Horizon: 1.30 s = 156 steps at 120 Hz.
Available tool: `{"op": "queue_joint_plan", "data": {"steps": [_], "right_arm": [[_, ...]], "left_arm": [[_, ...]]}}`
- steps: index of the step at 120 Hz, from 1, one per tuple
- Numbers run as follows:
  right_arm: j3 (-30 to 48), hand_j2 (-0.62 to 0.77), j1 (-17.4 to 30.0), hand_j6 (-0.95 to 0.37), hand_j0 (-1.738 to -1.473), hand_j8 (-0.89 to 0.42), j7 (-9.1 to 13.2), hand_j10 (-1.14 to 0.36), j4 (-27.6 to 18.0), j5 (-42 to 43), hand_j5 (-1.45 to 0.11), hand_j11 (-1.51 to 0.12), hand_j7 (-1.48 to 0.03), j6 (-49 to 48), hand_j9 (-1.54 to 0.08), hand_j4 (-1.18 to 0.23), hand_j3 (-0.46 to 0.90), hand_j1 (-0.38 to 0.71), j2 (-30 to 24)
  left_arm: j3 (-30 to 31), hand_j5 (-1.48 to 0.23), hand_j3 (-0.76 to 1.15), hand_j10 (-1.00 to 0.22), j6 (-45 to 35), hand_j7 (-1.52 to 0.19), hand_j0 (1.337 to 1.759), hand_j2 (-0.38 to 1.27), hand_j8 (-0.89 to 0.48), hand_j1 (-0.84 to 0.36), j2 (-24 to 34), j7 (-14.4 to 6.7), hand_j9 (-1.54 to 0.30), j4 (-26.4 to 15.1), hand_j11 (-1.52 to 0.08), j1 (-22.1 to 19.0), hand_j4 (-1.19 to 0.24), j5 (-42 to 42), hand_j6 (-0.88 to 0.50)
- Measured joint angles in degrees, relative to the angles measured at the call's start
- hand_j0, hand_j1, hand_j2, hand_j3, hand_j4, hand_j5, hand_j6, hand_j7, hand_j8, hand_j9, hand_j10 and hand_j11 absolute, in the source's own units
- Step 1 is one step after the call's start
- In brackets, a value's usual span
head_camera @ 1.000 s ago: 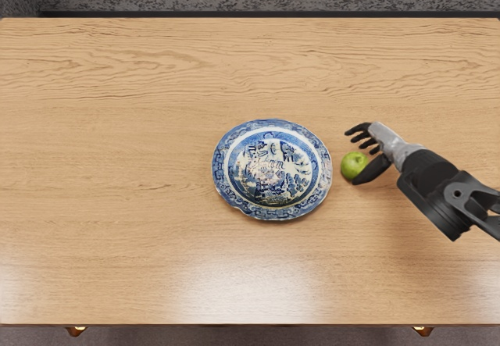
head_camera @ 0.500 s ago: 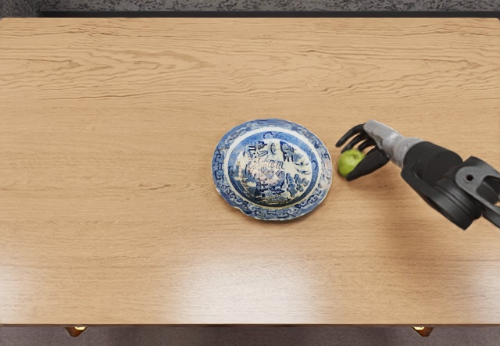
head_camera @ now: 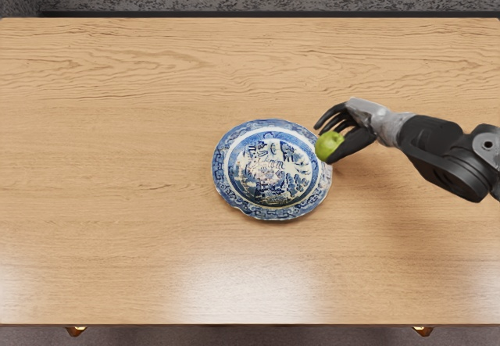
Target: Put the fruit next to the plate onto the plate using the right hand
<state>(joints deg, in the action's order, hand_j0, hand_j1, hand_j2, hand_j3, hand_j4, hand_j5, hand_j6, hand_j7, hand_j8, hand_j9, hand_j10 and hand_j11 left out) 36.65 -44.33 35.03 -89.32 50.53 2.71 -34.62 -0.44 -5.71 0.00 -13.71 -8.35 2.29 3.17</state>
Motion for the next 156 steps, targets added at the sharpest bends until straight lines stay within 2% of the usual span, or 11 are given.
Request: {"op": "queue_joint_plan", "data": {"steps": [28,54,67,93,108,124,144,156], "right_arm": [[-0.2,0.28,-1.03,-0.54,-1.658,-0.43,0.01,-0.56,-0.46,-0.39,-0.8,-0.79,-0.8,1.43,-0.8,-0.61,0.0,0.28,6.32],[-1.73,0.29,-0.01,-0.53,-1.658,-0.42,0.03,-0.55,-0.15,0.22,-0.8,-0.77,-0.79,5.38,-0.78,-0.6,0.0,0.29,11.36],[-2.09,0.24,0.6,-0.52,-1.658,-0.43,0.01,-0.55,-0.04,0.4,-0.77,-0.75,-0.77,6.2,-0.76,-0.59,0.0,0.28,12.13],[-2.01,0.08,0.58,-0.21,-1.658,-0.18,-0.02,-0.22,-0.03,0.11,-0.3,-0.3,-0.3,8.33,-0.3,-0.23,0.0,-0.1,12.24],[0.34,0.04,-0.19,-0.11,-1.658,-0.1,-0.03,-0.12,0.01,-1.91,-0.16,-0.16,-0.16,3.62,-0.16,-0.13,0.0,-0.21,9.74],[5.12,0.02,-0.7,-0.06,-1.658,-0.05,-0.03,-0.06,1.19,-12.64,-0.09,-0.08,-0.08,-9.67,-0.08,-0.07,0.0,-0.28,0.46],[9.62,0.01,-0.72,-0.03,-1.658,-0.02,-0.03,-0.03,5.59,-22.8,-0.04,-0.04,-0.04,-28.37,-0.04,-0.03,0.0,-0.32,-8.17],[10.71,0.01,-0.62,-0.02,-1.658,-0.01,-0.03,-0.02,8.96,-27.27,-0.02,-0.02,-0.02,-34.14,-0.02,-0.02,0.0,-0.33,-12.31]], "left_arm": [[0.0,0.0,0.0,0.0,0.0,0.0,1.658,0.0,0.0,0.34,0.0,0.0,0.0,0.0,0.0,0.0,0.0,0.0,0.0],[0.01,0.0,0.0,0.0,0.0,0.0,1.658,0.0,0.0,0.34,0.0,0.0,0.0,0.0,0.0,0.0,0.0,0.01,0.0],[0.0,0.0,0.0,0.0,0.0,0.0,1.658,0.0,0.0,0.34,0.0,0.0,0.0,-0.01,0.0,0.0,0.0,0.0,0.0],[0.01,-0.01,0.0,0.0,0.0,0.0,1.658,0.0,0.0,0.34,0.0,0.0,0.0,-0.03,0.0,0.0,0.0,0.0,0.0],[0.01,-0.01,0.0,0.0,0.0,-0.01,1.658,0.0,0.0,0.34,0.0,0.0,0.0,-0.01,0.0,0.0,0.0,0.0,0.0],[0.0,-0.01,0.0,0.0,0.0,-0.01,1.658,0.0,0.0,0.34,0.0,0.0,0.0,-0.01,0.0,0.0,0.0,0.0,0.0],[-0.06,-0.01,0.0,0.0,0.12,-0.01,1.658,0.0,0.0,0.34,0.0,0.0,0.0,-0.22,0.0,0.09,0.0,0.02,0.0],[-0.06,-0.01,0.0,0.0,0.15,-0.01,1.658,0.0,0.0,0.34,0.0,0.0,0.0,-0.3,0.0,0.0,0.0,0.07,0.0]]}}
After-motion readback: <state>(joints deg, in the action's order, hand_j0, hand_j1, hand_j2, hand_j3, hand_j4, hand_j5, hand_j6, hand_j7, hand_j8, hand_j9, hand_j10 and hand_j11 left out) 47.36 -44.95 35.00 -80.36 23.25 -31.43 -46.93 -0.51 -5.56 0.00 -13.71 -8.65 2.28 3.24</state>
